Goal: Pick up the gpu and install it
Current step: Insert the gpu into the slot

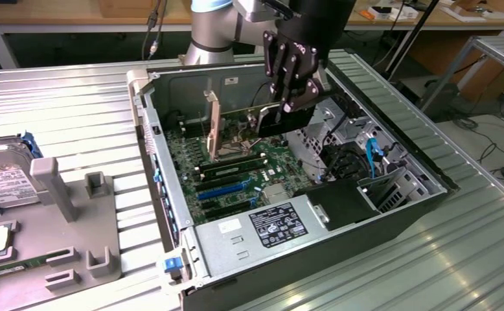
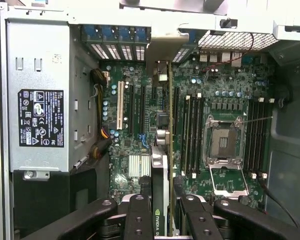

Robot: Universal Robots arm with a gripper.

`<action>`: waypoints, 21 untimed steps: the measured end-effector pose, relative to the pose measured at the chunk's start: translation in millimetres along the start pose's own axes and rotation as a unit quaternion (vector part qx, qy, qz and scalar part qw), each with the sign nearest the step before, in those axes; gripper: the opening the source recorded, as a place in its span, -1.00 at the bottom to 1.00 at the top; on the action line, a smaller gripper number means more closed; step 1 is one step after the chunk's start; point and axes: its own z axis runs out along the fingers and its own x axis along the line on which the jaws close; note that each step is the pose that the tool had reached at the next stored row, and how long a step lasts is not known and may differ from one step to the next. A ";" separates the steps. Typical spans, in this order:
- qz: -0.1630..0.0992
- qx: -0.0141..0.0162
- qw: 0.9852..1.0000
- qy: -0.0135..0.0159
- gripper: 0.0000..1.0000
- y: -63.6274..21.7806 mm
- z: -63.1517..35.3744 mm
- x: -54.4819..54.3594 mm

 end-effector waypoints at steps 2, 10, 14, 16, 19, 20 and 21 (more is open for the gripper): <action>0.000 0.000 1.000 0.000 -0.47 0.0 0.6 0.0; 0.000 0.002 1.000 0.000 -0.47 0.1 5.1 0.1; 0.000 0.003 1.000 0.000 -0.47 0.2 6.0 0.2; 0.000 0.003 1.000 0.000 -0.47 0.2 6.4 0.2; 0.000 0.003 1.000 0.000 -0.47 0.3 7.6 0.2; 0.000 0.003 1.000 0.000 -0.47 0.5 7.9 0.2; 0.000 0.003 1.000 0.000 -0.47 1.1 8.6 0.1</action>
